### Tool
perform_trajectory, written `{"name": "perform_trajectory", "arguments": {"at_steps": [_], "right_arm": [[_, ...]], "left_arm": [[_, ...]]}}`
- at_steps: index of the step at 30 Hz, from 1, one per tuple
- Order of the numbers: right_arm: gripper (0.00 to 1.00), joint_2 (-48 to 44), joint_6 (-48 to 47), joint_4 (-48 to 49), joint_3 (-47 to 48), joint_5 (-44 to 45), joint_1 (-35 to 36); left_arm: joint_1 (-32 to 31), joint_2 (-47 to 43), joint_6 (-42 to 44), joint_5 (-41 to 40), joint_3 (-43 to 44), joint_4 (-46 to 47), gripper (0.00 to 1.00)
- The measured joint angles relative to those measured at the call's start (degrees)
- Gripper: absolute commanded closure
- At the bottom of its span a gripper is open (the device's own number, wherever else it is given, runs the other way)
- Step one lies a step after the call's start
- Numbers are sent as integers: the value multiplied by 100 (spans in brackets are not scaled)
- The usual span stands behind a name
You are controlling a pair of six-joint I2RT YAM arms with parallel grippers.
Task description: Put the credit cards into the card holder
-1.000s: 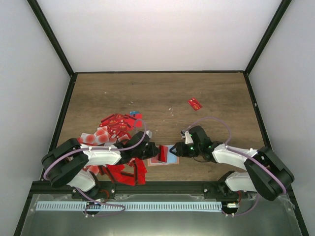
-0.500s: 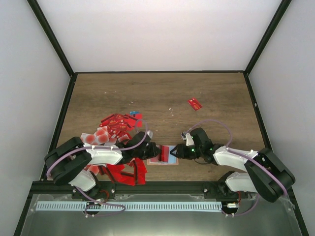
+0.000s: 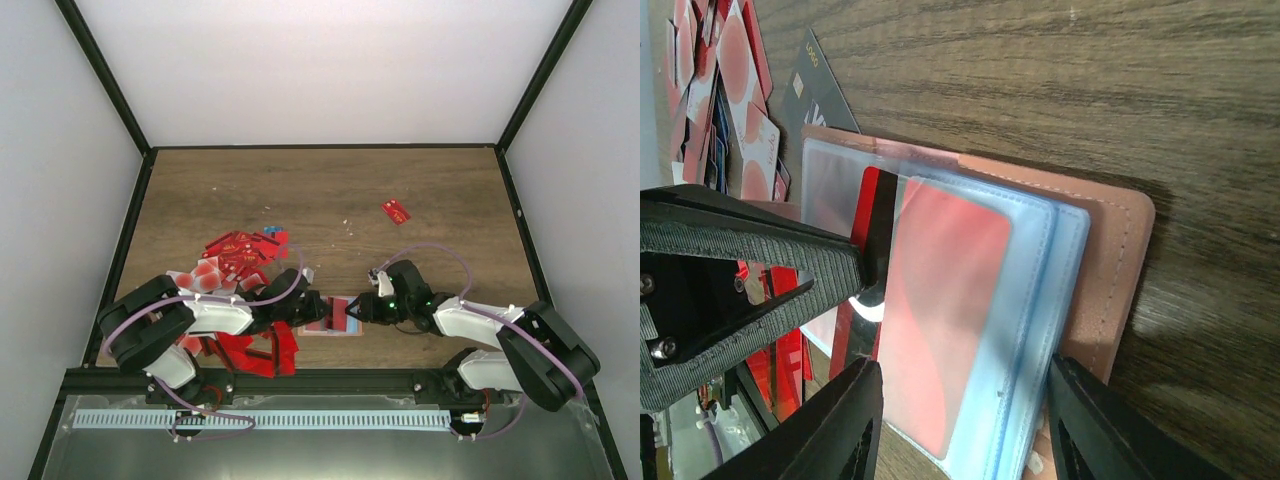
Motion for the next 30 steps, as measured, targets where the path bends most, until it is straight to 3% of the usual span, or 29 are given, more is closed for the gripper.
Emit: {"name": "perform_trajectory", "arguments": {"at_steps": [30], "right_arm": [[54,-131,254,153,-192,-83,-2]], "left_arm": [[-374,328,-975,-372,59,282,96]]}}
